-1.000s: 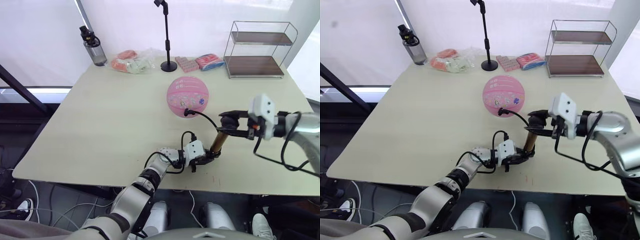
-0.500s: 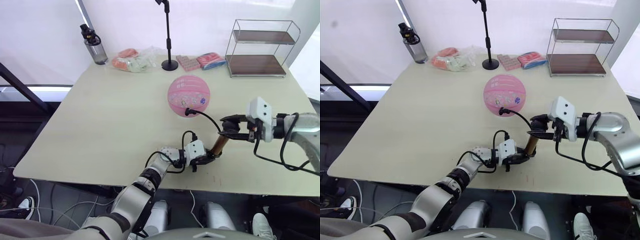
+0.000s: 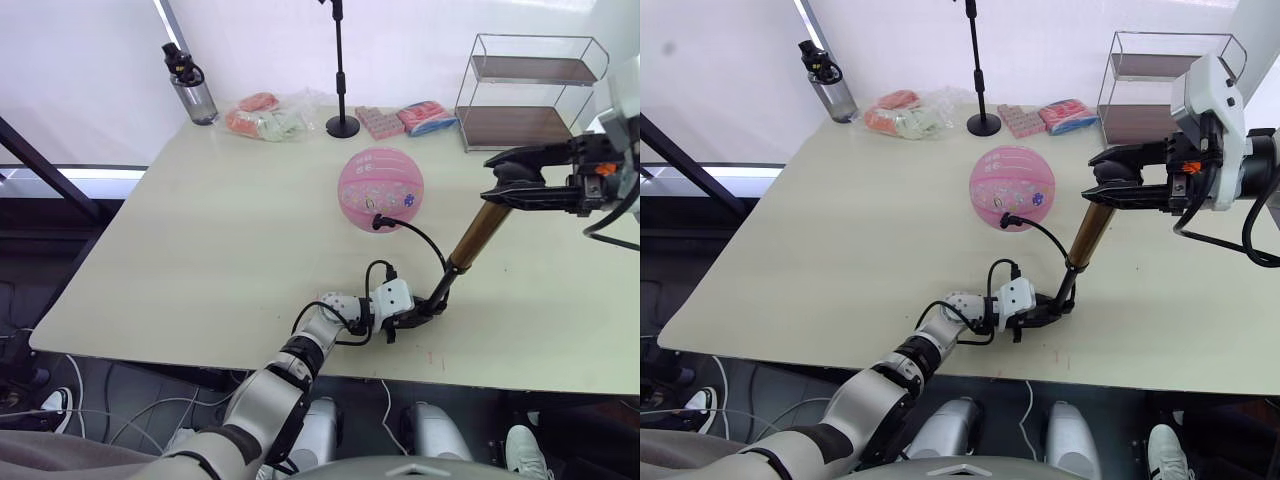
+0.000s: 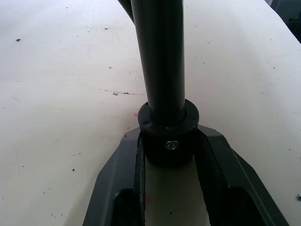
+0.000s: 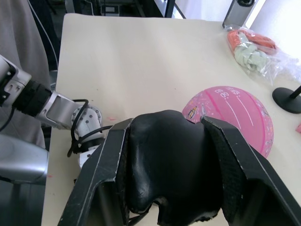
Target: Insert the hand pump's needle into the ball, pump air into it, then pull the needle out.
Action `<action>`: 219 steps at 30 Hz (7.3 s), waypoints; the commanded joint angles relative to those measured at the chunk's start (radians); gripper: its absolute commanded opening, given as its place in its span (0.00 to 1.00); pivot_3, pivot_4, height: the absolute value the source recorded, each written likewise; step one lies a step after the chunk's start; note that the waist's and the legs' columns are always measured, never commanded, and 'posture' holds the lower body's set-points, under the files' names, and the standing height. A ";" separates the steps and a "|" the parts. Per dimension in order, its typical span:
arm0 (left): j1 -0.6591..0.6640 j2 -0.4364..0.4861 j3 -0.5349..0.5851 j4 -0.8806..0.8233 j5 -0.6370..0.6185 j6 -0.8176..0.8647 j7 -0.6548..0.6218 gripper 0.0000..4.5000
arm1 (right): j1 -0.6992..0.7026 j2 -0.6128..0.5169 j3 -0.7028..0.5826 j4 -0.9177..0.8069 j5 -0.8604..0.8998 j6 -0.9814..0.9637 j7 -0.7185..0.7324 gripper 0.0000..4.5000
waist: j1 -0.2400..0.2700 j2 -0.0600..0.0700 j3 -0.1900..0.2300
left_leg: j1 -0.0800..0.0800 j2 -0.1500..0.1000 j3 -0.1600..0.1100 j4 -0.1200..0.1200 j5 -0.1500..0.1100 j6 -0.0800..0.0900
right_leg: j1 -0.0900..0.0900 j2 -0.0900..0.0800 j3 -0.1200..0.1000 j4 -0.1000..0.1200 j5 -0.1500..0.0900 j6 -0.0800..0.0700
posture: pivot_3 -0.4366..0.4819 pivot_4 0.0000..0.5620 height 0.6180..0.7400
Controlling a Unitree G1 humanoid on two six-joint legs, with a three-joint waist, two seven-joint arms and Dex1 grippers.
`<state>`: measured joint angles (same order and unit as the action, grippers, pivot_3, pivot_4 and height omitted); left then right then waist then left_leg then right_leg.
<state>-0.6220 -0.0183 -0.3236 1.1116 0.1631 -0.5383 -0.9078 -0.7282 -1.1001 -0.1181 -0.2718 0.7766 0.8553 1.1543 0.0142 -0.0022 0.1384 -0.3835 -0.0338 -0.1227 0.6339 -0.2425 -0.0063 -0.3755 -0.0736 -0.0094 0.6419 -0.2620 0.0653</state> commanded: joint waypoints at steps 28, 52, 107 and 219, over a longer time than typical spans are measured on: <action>0.060 0.034 -0.040 0.099 0.065 0.042 0.007 0.24 | 0.434 0.294 0.271 0.096 -0.456 -0.521 -0.122 0.40 | -0.018 -0.011 -0.013 | 0.007 0.001 0.001 0.000 0.000 0.000 | 0.005 0.002 0.001 0.001 0.000 0.000 | 0.48 0.27 0.93; 0.053 0.035 -0.037 0.102 0.065 0.043 -0.004 0.24 | -0.010 -0.029 -0.073 -0.014 0.001 -0.022 0.010 0.40 | -0.001 -0.004 -0.001 | 0.000 0.001 0.000 0.000 0.000 0.000 | 0.000 0.001 0.000 0.000 0.000 0.000 | 0.48 0.27 0.93; 0.091 0.219 0.074 -0.397 -0.199 0.155 -0.326 0.99 | 0.391 0.267 0.250 -0.033 -0.460 -0.434 -0.190 0.40 | -0.026 -0.015 0.006 | 0.003 0.004 -0.004 0.000 0.000 0.000 | 0.001 0.003 0.001 0.001 0.001 -0.002 | 0.48 0.27 0.93; -0.552 0.280 0.361 -0.155 -0.361 0.455 0.164 1.00 | 0.723 0.626 0.051 -0.213 -0.406 -0.745 -0.525 0.99 | -0.029 -0.009 0.041 | -0.014 0.003 0.019 0.019 0.001 0.000 | -0.023 0.007 0.021 0.022 0.010 -0.005 | 0.48 0.27 0.93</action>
<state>-1.1422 0.2649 0.0195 0.9288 -0.2055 -0.0499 -0.7623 0.0073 -0.4762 -0.0568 -0.4546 0.3705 0.1281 0.6363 -0.0153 -0.0116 0.1798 -0.3972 -0.0310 -0.1041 0.6529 -0.2419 -0.0062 -0.3989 -0.0664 0.0113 0.6635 -0.2523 0.0606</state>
